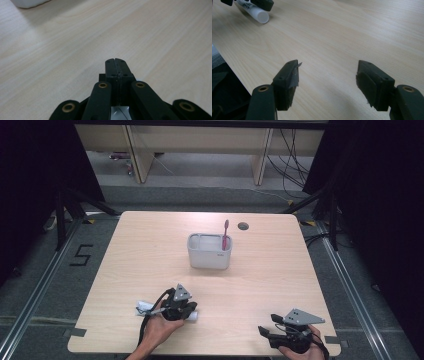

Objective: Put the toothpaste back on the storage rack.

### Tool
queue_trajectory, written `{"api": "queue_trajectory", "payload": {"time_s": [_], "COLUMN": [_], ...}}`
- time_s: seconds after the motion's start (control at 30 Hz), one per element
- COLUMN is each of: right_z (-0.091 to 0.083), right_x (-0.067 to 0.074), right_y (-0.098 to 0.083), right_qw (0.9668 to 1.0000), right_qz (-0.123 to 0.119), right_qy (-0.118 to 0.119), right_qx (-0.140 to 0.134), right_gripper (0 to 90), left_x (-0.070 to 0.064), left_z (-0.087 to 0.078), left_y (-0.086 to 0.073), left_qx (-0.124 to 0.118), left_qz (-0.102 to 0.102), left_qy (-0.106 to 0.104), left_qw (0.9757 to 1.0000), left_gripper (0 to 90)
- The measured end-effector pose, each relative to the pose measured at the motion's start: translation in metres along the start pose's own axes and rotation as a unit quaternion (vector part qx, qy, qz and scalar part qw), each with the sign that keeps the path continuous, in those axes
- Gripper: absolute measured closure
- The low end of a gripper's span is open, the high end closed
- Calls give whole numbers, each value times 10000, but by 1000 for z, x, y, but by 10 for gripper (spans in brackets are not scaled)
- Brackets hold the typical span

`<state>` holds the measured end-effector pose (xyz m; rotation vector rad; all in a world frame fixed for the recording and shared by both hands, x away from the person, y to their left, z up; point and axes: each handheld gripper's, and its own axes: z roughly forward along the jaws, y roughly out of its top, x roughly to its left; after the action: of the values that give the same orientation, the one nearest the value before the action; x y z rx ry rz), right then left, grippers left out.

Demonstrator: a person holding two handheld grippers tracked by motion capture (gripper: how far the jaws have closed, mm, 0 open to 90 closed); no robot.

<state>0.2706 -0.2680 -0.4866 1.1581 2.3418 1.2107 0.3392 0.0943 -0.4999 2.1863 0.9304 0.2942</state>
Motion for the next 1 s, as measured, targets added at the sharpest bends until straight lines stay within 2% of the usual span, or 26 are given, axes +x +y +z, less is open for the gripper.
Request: {"api": "queue_trajectory", "payload": {"time_s": [0.03, 0.07, 0.1, 0.17, 0.2, 0.27, 0.3, 0.37, 0.4, 0.43, 0.47, 0.57, 0.6, 0.63, 0.67, 0.73, 0.77, 0.83, 0.87, 0.9, 0.97, 1.0], "right_z": [-1, 0, 0, 2, 1, 3, 3, 4, 4, 5, 5, 7, 6, 7, 7, 7, 7, 8, 8, 8, 8, 8], "right_x": [1, 0, 2, 1, 1, 3, 1, 2, 3, 3, 2, 2, 5, 5, 2, 2, 2, 2, 2, 2, 2, 4], "right_y": [0, 1, 1, 1, 2, 2, 3, 4, 4, 4, 5, 5, 5, 5, 6, 6, 6, 6, 6, 6, 7, 6], "right_qw": [10000, 10000, 9999, 9999, 10000, 9999, 10000, 10000, 9999, 10000, 10000, 9999, 9997, 9998, 9999, 9999, 9999, 9999, 9999, 9999, 9999, 9997], "right_qz": [-7, -39, 110, 39, -29, 116, -20, -33, 75, 38, -60, -78, 182, 157, -67, -55, -100, -45, -46, -53, -78, 78], "right_qy": [-88, -34, 16, 89, -5, 70, 21, 40, 61, 27, 40, 96, 113, 115, 57, 70, 0, 91, 87, 84, 110, 176], "right_qx": [5, 18, 77, 41, 39, 54, 29, 47, 45, 24, 51, 43, 104, 87, 63, 72, 39, 63, 68, 73, 107, 129], "right_gripper": [351, 350, 350, 350, 350, 350, 350, 350, 350, 350, 350, 350, 350, 350, 350, 350, 350, 350, 350, 350, 350, 350], "left_x": [-2, -3, -5, -7, -8, -12, -12, -14, -14, -15, -15, -15, -15, -15, -14, -14, -14, -13, -12, -13, -12, -11], "left_z": [-2, -4, -6, -10, -12, -16, -18, -22, -25, -27, -30, -38, -40, -42, -46, -48, -49, -52, -53, -54, -56, -57], "left_y": [-2, -4, -6, -10, -12, -16, -18, -23, -25, -26, -28, -33, -35, -37, -40, -42, -43, -46, -47, -48, -50, -51], "left_qx": [-6, 14, 14, 29, 59, 88, 126, 140, 126, 136, 138, 159, 151, 165, 184, 203, 204, 228, 255, 239, 264, 274], "left_qz": [9, 51, 55, 110, 140, 158, 196, 223, 222, 229, 231, 250, 251, 264, 284, 306, 274, 284, 331, 274, 301, 316], "left_qy": [-42, -81, -108, -143, -165, -244, -245, -251, -264, -293, -307, -338, -342, -334, -360, -366, -380, -398, -348, -393, -375, -361], "left_qw": [10000, 10000, 9999, 9998, 9997, 9995, 9994, 9993, 9993, 9992, 9992, 9990, 9990, 9990, 9988, 9987, 9987, 9985, 9985, 9986, 9985, 9985], "left_gripper": [889, 889, 887, 887, 887, 887, 887, 886, 886, 886, 885, 883, 884, 884, 884, 884, 884, 883, 884, 884, 884, 883]}}
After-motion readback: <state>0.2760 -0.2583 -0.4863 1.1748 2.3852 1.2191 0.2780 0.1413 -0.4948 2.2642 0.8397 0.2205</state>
